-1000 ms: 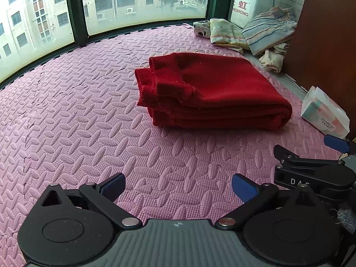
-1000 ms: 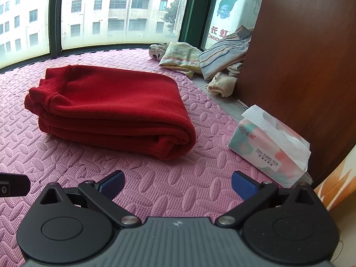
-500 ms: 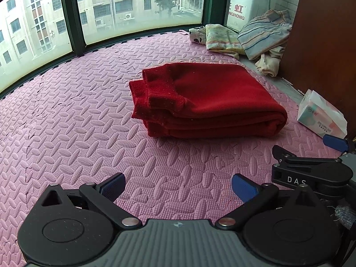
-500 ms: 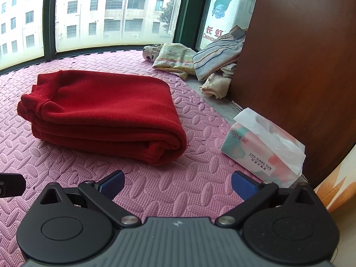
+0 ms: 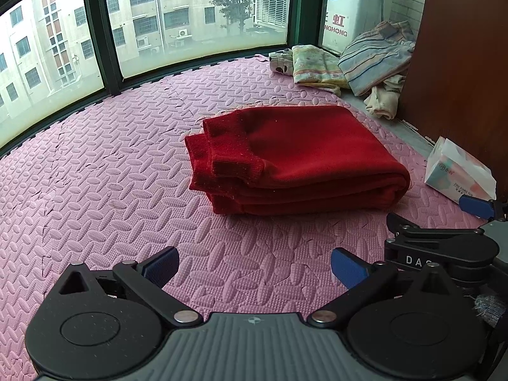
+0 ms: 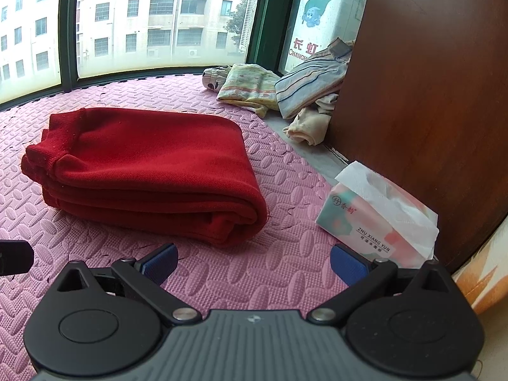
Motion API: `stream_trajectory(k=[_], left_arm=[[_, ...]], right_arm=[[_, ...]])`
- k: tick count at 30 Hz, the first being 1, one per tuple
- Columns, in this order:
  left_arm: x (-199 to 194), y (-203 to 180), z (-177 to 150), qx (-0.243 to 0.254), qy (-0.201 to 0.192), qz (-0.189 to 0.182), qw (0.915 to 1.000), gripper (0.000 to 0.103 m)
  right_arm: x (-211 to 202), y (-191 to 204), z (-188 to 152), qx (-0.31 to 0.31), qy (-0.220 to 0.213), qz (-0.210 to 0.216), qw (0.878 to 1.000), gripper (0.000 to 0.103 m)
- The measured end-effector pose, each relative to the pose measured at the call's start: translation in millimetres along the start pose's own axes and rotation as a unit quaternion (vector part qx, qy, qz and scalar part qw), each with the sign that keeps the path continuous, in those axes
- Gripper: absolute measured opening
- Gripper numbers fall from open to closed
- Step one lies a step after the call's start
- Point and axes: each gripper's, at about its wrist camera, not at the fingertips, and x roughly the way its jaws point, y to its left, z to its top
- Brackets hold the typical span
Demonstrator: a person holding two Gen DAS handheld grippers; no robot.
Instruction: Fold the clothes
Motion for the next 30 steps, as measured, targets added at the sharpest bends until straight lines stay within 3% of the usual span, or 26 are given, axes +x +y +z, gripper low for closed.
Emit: stream_trajectory(k=[30], left_arm=[[-14.1,0.2,17.4,0.007,-0.056,0.025,0.9981,0.103]], right_arm=[[-9.4,-3.0,17.5,0.009,-0.028,-0.003,1.0,0.103]])
